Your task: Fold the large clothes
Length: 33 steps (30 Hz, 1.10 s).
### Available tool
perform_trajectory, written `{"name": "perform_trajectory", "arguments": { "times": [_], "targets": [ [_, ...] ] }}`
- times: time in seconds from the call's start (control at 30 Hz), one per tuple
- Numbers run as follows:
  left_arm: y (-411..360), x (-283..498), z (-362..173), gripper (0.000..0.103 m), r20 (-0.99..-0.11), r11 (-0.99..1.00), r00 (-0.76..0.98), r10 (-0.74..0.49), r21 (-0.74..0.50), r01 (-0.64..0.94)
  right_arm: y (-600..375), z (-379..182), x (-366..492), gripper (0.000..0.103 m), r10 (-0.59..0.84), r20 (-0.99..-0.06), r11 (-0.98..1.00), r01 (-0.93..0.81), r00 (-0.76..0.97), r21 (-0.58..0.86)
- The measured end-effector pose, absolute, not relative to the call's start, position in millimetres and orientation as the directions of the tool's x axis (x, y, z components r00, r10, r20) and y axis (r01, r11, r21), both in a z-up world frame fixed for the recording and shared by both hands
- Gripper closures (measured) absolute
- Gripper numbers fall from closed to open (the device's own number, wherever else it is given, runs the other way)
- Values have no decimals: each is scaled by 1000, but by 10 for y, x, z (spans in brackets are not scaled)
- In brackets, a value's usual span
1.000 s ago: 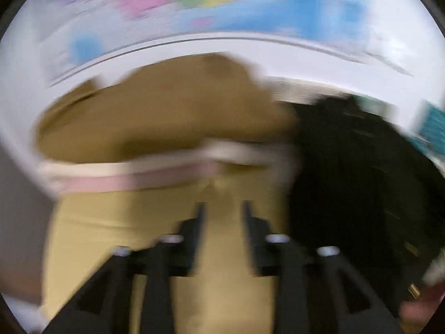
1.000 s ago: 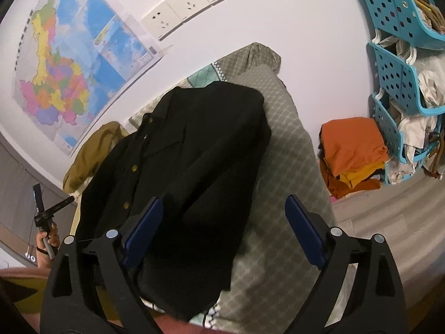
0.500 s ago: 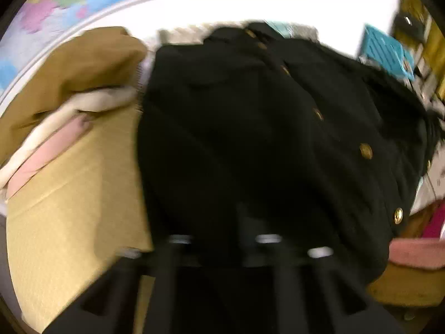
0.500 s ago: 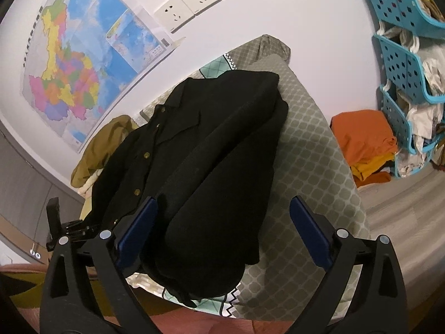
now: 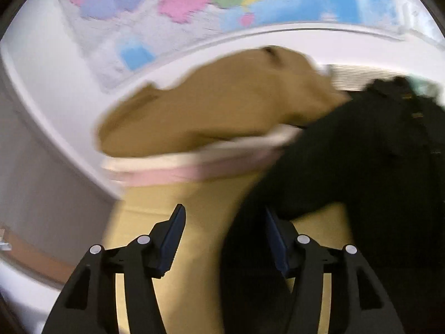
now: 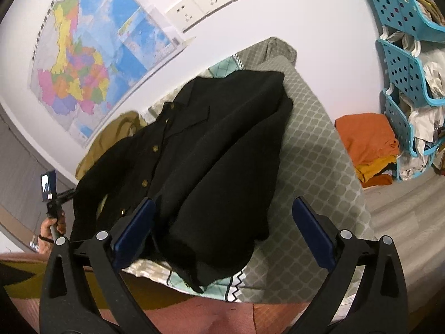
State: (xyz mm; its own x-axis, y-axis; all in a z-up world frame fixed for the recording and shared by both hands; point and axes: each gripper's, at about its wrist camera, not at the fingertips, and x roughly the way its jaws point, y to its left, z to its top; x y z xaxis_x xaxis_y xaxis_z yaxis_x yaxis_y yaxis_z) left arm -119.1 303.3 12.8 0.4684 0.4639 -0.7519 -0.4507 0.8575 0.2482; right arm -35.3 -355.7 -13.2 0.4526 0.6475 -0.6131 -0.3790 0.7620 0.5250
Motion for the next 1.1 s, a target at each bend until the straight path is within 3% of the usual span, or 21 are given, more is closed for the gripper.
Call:
{"name": "perform_trajectory", "arguments": {
  "times": [0.07,0.1,0.13,0.17,0.23,0.33,0.5,0.67,0.8,1.0,1.07,1.1],
  "targets": [
    [2923,-1182,159,49,-753,905,541,374,169,-390,-3514,-193,-354,6,644,-633,764,-382,430,520],
    [2828,-1165,193,44,-734,918,575,361,169,-359,-3490,-205,-352,11,645,-636,764,-387,423,517],
    [2740,-1136,226,41,-720,928,600,347,173,-329,-3479,-187,-351,34,675,-617,737,-409,404,538],
    [2658,-1110,264,35,-711,942,627,320,164,-294,-3493,-136,-351,46,694,-600,719,-427,397,549],
    [2490,-1091,300,33,-695,960,665,274,150,-238,-3525,11,-365,72,671,-603,740,-445,432,505],
    [2187,-1005,375,32,-663,984,728,176,118,-130,-3627,387,-314,84,646,-580,762,-454,496,461],
    [1648,-817,321,29,-647,997,763,21,70,32,-3974,1135,-70,89,639,-452,761,-425,622,490],
    [1234,-576,239,28,-659,980,736,-159,-12,200,-3637,1374,50,91,741,-396,667,-523,543,531],
    [1141,-395,248,28,-646,953,710,-281,-102,284,-2902,1344,27,91,820,-407,569,-641,402,514],
    [1191,-254,214,28,-646,936,680,-346,-185,300,-1542,715,3,91,830,-545,441,-740,120,508],
    [1252,-250,161,28,-658,935,667,-350,-198,295,-1253,435,26,87,804,-594,425,-734,37,530],
    [1282,-251,139,28,-666,935,659,-349,-202,291,-1159,292,64,76,794,-608,418,-718,-8,556]
  ]
}}
